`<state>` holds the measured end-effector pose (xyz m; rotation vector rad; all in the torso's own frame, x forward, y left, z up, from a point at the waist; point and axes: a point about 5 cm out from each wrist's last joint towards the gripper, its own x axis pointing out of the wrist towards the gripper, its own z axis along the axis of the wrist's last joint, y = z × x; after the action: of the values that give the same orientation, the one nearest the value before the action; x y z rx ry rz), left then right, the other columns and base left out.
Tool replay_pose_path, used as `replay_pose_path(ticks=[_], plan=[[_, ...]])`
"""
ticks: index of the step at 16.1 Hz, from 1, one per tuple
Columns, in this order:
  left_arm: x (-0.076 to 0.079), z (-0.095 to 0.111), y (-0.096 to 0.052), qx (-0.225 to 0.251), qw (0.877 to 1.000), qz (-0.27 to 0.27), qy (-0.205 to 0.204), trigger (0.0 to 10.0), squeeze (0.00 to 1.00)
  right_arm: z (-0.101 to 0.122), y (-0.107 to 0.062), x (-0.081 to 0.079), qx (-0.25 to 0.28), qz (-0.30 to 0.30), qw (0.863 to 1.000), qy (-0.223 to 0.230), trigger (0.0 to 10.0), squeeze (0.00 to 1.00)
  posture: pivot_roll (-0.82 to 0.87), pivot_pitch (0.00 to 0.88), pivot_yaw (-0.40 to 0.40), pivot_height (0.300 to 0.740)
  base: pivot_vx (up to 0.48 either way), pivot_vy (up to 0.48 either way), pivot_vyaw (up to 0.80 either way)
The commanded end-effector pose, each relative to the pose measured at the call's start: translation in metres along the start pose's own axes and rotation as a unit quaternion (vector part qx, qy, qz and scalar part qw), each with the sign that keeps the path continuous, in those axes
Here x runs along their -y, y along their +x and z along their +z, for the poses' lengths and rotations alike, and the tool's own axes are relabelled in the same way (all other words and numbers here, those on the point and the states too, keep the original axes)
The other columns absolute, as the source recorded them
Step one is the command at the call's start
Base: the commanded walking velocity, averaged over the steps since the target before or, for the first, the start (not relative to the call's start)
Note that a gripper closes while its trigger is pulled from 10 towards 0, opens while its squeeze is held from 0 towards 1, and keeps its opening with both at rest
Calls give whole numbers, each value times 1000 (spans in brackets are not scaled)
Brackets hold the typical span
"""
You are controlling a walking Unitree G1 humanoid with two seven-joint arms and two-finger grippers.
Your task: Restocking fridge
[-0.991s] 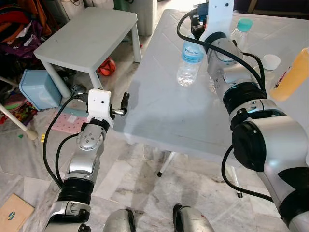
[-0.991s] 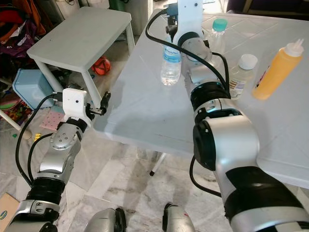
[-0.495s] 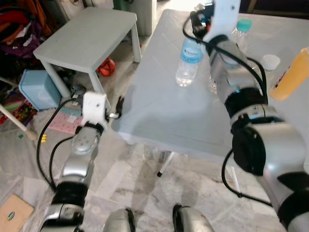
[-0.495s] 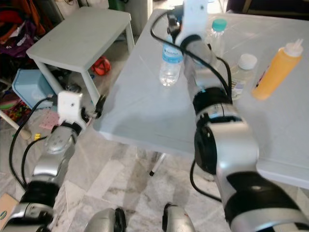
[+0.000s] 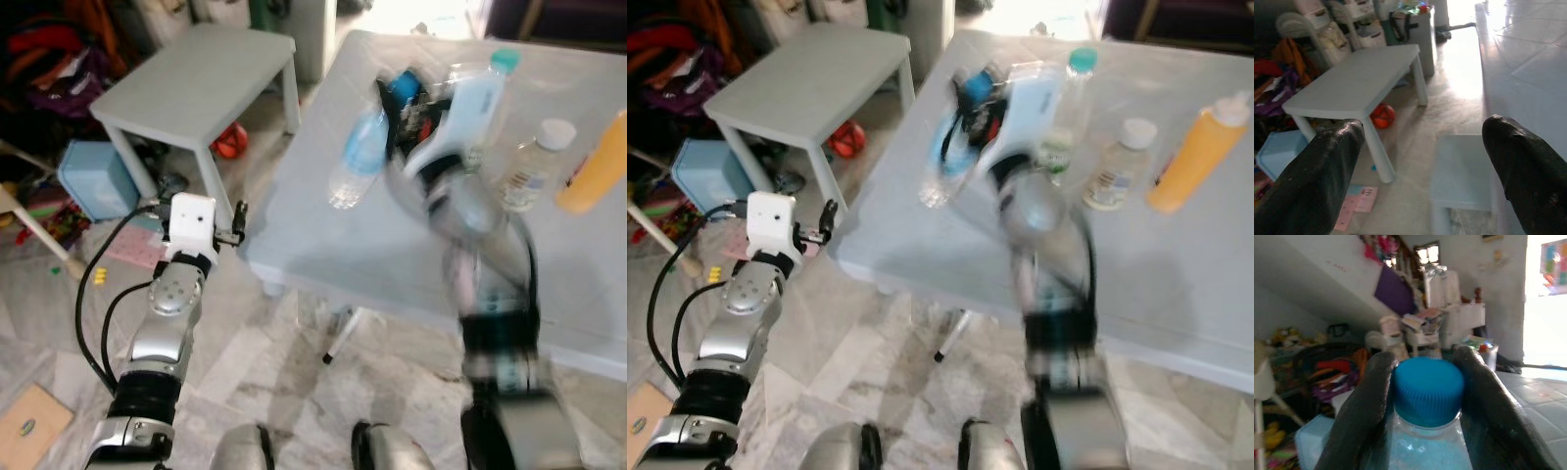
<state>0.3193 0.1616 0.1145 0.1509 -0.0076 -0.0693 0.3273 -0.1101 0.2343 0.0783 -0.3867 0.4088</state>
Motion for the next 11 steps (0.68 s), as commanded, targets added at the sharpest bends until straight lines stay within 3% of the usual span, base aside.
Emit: replay_pose_path(ticks=[1,2,6,9,11], plan=[[-12,0,-4,5,999,31,5,10000,0,4,-12,-6,4,7,1000,-3,9529,0,-79,0,102,740,0,0,0],[-13,-2,-6,2,999,31,5,10000,0,1,-24,-4,-3,-8,1000,-11,10000,0,-86,0,103,740,0,0,0],[-7,-5,-8,1,999,49,2,10000,0,-2,-61,2,-32,-68,996,-51,10000,0,-82,0,70,740,0,0,0],[-5,-1,-5,9,998,57,-3,10000,0,0,-64,8,-30,-128,990,-52,10000,0,-82,0,57,740,-290,0,0],[-4,0,-4,10,998,58,-2,10000,0,4,-59,6,-26,-127,990,-54,10000,0,-88,0,50,740,-304,0,0]])
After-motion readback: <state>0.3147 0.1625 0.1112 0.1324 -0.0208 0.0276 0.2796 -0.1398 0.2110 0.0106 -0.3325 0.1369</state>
